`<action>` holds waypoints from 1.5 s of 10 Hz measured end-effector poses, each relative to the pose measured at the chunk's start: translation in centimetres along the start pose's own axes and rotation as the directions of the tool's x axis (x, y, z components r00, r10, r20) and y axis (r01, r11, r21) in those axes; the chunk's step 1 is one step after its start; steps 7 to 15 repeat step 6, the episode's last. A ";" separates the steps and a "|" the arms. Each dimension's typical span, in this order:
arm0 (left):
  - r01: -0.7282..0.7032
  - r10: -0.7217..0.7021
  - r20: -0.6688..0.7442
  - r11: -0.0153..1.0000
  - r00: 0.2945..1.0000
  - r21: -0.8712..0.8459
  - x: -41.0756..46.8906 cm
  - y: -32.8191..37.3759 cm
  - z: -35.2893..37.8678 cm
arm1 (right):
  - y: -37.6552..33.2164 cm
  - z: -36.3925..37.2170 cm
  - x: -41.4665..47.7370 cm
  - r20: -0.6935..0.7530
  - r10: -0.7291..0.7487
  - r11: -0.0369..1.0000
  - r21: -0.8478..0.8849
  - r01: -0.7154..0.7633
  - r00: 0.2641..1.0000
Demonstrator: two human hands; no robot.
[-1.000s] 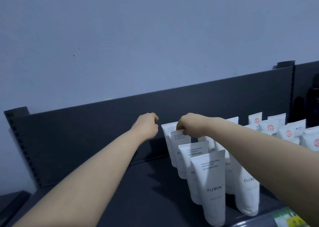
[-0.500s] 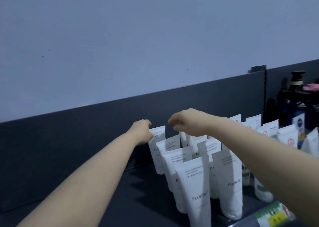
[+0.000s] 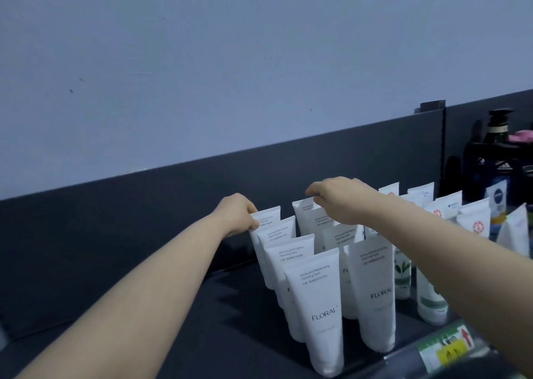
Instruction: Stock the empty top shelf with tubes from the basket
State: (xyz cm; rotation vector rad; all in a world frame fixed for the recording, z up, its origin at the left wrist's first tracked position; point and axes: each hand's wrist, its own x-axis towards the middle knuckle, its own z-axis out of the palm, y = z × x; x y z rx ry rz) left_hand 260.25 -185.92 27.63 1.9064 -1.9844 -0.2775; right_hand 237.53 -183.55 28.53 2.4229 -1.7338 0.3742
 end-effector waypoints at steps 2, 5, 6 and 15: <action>-0.019 0.019 -0.018 1.000 1.000 -0.010 -0.9 0.4 -0.6 | -0.1 -0.8 -1.2 0.007 -0.024 0.999 0.035 0.023 1.000; 0.030 -0.021 -0.097 0.995 0.995 0.099 -7.6 1.9 -2.3 | -1.0 -2.6 -5.8 -0.012 -0.112 0.991 0.069 0.113 0.994; 0.069 -0.057 -0.132 0.994 0.990 0.090 -10.6 2.7 -2.9 | -1.2 -3.1 -7.6 -0.017 -0.161 0.983 0.088 0.162 0.987; 0.069 -0.057 -0.132 0.994 0.990 0.090 -10.6 2.7 -2.9 | -1.2 -3.1 -7.6 -0.017 -0.161 0.983 0.088 0.162 0.987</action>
